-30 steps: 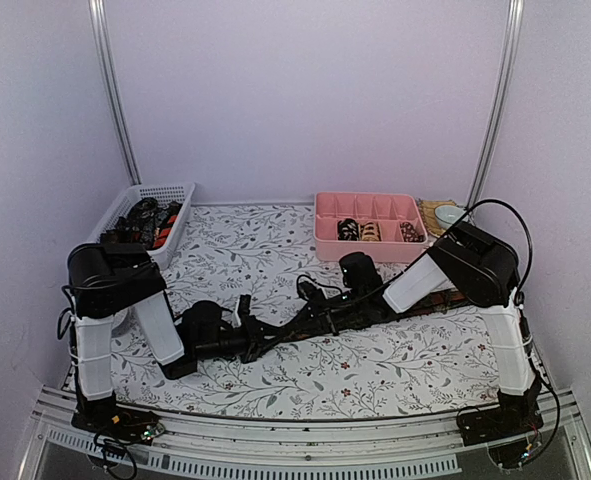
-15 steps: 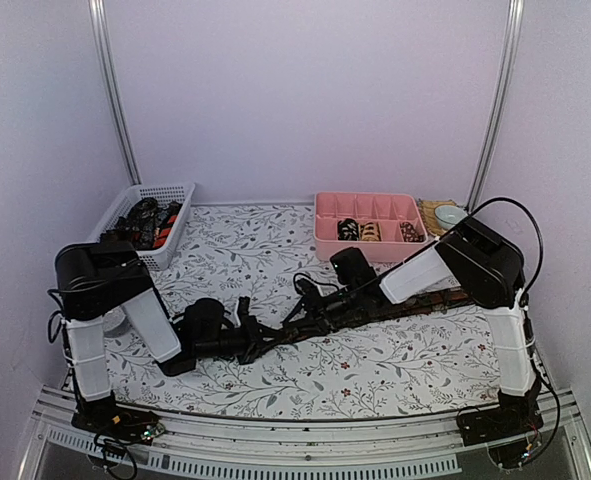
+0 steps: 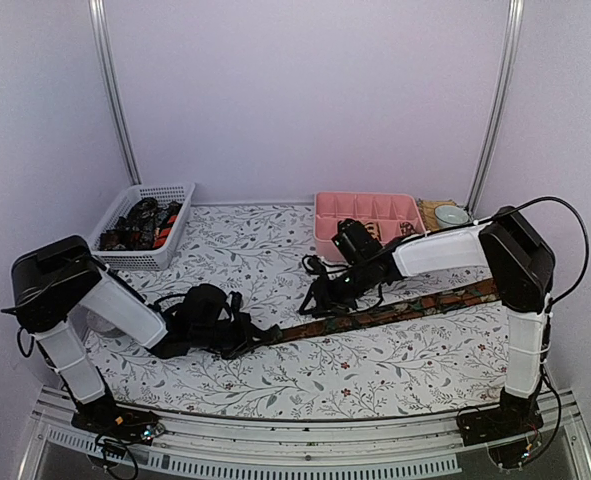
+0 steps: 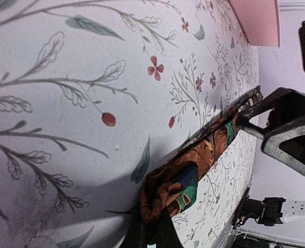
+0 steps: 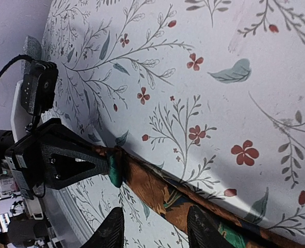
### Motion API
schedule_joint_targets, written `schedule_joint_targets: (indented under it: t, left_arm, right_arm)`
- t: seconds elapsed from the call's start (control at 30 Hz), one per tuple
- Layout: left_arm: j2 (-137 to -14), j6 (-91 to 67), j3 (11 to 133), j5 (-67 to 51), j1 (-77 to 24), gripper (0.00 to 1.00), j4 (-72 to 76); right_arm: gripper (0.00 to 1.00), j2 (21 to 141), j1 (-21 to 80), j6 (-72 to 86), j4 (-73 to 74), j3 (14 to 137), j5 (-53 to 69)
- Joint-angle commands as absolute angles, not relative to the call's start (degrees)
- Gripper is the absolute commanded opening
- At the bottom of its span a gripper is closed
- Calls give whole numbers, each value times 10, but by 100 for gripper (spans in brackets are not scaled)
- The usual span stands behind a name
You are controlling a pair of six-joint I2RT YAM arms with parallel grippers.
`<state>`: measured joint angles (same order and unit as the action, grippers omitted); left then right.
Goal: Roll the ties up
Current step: Roll the tie at the center of the board.
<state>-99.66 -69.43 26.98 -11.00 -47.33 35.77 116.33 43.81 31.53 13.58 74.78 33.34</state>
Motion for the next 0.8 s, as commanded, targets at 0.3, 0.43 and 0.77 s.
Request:
schedule_joint_targets:
  t: [0.3, 0.43, 0.77]
  left_arm:
    - [-953, -479, 368, -114, -403, 0, -43]
    - [-956, -427, 396, -143, -376, 0, -86]
    - [-970, -346, 477, -141, -343, 0, -204]
  right_arm:
    - [37, 1095, 457, 192, 180, 785, 302]
    - [32, 1136, 464, 240, 120, 802, 343]
    - [26, 1256, 504, 308, 70, 891, 377]
